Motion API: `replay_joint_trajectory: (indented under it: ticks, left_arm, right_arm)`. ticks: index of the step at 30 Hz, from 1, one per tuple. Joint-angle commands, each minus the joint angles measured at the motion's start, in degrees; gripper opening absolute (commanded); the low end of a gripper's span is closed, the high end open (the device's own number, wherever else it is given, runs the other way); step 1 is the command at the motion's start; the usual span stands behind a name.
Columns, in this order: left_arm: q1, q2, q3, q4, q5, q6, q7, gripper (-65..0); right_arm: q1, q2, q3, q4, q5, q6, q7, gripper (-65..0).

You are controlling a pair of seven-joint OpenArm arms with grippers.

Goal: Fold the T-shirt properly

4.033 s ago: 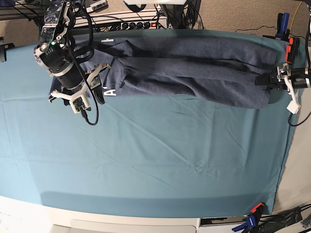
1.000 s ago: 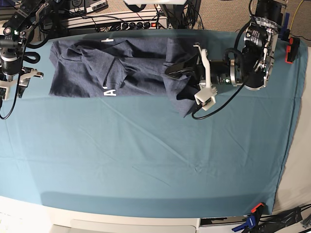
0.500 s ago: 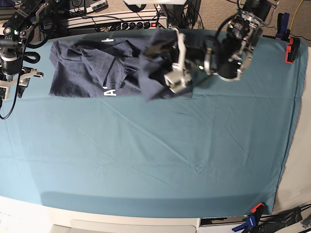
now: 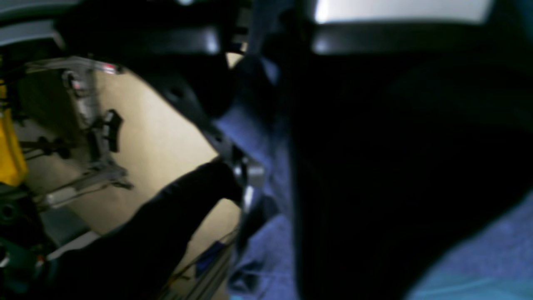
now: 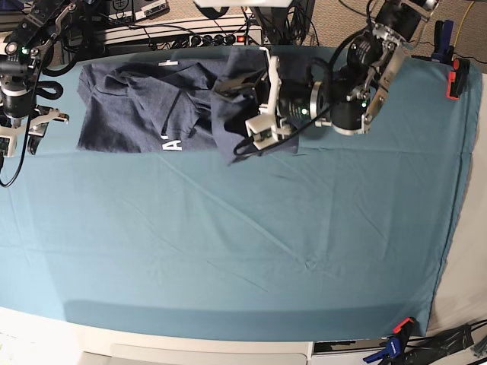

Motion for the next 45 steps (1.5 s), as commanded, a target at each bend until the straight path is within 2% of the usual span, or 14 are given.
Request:
replay_joint_trajectory:
  ticks: [1,16,18,19,20,26,30,39,40,41,42,45]
  left_arm:
    - [-1.0,0.0,-0.2,1.0,-0.5,-0.5,-1.5,-65.0]
    - [-1.5,0.2,-0.4,1.0,0.0,-0.5,-1.2,-64.3]
    - [-1.5,0.9,-0.4,1.0,0.2,-0.5,-1.2,-49.4]
    - [-1.5,1.4,-0.4,1.0,0.8,-0.5,-1.3,-43.7]
    - [-1.5,2.4,-0.4,1.0,1.5,-0.5,-1.3,-40.5]
    - [-1.5,7.5,-0.4,1.0,3.9,-0.5,-1.9,-40.1]
    - [-1.6,8.6,-0.4,1.0,4.3,-0.5,-1.9,-40.1]
    - [-1.6,6.4,-0.5,1.0,6.1,-0.5,-1.8,-40.1]
    - [-1.6,6.1,-0.5,1.0,6.4,-0.5,-1.8,-40.1]
    - [-1.6,5.5,-0.5,1.0,6.4,-0.5,-1.6,-40.1]
    - [-1.5,4.9,-0.5,1.0,6.5,-0.5,-1.2,-40.1]
    - [-1.5,1.8,-0.5,1.0,6.5,0.8,-1.0,-40.1]
  right_arm:
    - [0.2,0.9,0.4,0.8,0.5,-0.3,1.6,-39.1]
    - [0.2,0.9,0.4,0.8,0.5,-0.3,1.7,-39.1]
    - [0.2,0.9,0.4,0.8,0.5,-0.3,1.7,-39.1]
    - [0.2,0.9,0.4,0.8,0.5,-0.3,1.7,-39.1]
    - [0.2,0.9,0.4,0.8,0.5,-0.3,1.7,-39.1]
    - [0.2,0.9,0.4,0.8,0.5,-0.3,1.7,-39.1]
    - [0.2,0.9,0.4,0.8,0.5,-0.3,1.7,-39.1]
    - [0.2,1.0,0.4,0.8,0.5,-0.4,1.6,-39.1]
    - [0.2,1.0,0.4,0.7,0.5,-1.9,0.9,-39.1]
    - [0.1,1.0,0.4,0.4,0.9,-5.1,-0.5,-39.1]
    - [0.0,0.9,0.7,-0.2,1.7,-6.3,-1.8,-39.1]
    - [-0.6,0.9,2.1,-4.0,7.8,-6.2,-3.3,-39.0]
